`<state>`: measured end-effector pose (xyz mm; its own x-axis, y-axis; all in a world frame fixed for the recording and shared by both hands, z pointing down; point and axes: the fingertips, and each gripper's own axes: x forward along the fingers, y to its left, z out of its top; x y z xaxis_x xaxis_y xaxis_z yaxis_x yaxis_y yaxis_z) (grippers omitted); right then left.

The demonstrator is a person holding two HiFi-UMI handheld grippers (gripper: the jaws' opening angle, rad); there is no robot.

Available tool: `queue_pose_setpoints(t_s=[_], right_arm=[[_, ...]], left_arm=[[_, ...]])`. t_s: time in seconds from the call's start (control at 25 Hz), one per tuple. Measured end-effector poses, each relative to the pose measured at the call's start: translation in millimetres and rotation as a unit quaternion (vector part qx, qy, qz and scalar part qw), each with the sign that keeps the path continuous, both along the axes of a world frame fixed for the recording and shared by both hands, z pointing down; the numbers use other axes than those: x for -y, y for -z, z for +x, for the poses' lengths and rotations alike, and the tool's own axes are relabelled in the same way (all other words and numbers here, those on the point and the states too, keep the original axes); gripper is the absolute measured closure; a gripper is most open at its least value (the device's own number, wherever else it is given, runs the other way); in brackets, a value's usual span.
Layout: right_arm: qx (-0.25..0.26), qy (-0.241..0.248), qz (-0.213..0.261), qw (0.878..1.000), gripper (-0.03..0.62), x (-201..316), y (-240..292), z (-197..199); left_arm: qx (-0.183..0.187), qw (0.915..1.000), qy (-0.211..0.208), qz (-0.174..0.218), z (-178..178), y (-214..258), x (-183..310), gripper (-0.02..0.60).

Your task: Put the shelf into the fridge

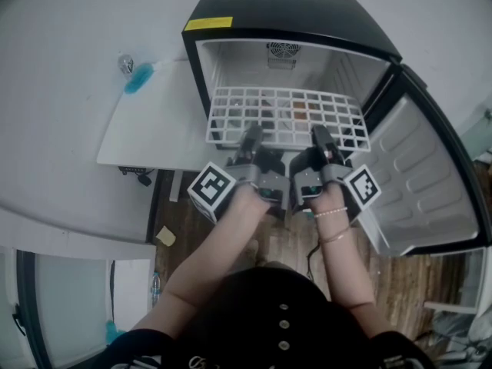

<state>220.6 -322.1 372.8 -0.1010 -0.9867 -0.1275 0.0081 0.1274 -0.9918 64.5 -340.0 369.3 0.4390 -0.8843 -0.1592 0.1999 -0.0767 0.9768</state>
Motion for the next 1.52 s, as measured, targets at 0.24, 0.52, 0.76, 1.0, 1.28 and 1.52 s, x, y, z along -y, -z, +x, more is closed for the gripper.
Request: queue_pose_setpoints(t_s=[0.24, 0.52, 0.76, 1.0, 1.28, 1.52], right_arm=[[0.0, -0.003, 0.007, 1.0, 0.56, 0.4, 1.1, 0.7], [-0.002, -0.001, 0.01, 1.0, 0.56, 0.7, 2.7, 0.4], [-0.002, 0.005, 0.012, 1.0, 0.56, 1.5, 2.3, -0.1], [-0.004, 0.012, 0.014, 1.0, 0.56, 2.1, 2.4, -1.8], [-0.008, 0.014, 0.019, 1.0, 0.56, 2.7, 5.3, -2.0], [-0.01, 0.01, 0.023, 1.0, 0.56, 3.0, 4.9, -2.1]], left_arm=[[0.0, 1.0, -0.001, 0.001, 0.4, 0.8, 0.1, 0.542], [-0.004, 1.0, 0.002, 0.006, 0.0, 2.2, -0.3, 0.543], [-0.006, 0.9999, 0.008, 0.009, -0.7, 1.6, 0.8, 0.543], [-0.008, 0.9998, 0.015, 0.009, -2.3, 1.0, 1.3, 0.543], [-0.011, 0.9996, 0.017, 0.018, -2.1, 4.3, 2.2, 0.543], [-0.009, 0.9996, 0.015, 0.025, -2.1, 3.0, 2.8, 0.542]])
